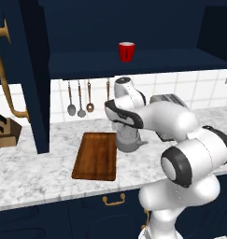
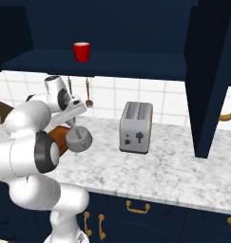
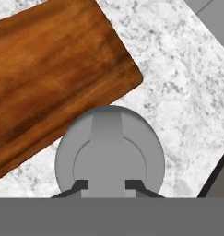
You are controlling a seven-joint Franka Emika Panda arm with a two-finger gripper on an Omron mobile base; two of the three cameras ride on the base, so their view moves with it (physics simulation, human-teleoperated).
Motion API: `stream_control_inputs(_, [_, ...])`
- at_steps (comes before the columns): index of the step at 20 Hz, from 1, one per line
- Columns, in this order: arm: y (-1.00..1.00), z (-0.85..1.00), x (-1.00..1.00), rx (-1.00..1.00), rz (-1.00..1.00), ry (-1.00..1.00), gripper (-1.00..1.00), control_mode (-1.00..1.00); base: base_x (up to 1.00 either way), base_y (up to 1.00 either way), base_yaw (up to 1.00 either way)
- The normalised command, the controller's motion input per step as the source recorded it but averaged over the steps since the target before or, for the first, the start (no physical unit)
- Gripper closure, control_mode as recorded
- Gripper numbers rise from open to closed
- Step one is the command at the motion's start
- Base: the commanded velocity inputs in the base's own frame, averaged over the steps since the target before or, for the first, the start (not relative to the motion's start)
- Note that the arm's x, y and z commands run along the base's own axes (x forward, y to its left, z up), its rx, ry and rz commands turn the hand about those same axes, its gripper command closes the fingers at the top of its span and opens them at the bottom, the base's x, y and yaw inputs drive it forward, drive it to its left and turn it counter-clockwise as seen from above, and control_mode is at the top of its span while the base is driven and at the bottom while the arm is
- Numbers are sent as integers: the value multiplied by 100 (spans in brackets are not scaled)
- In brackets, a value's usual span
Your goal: Pick the kettle from the counter and place it on the tray. Then pick the mug from the cabinet and place it on the tray. Then close the cabinet doors.
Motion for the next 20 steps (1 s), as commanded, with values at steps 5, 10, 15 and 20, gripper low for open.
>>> stream_control_inputs(5, [0, 33, -75, 0, 2, -12, 100, -100, 0, 0, 0])
stream_control_inputs(10, [7, 59, -22, 0, 4, -4, 100, -100, 0, 0, 0])
stream_control_inputs(15, [31, 27, -1, 0, 5, 0, 100, -100, 0, 0, 0])
stream_control_inputs(20, [62, 0, 7, 0, 1, 0, 100, -100, 0, 0, 0])
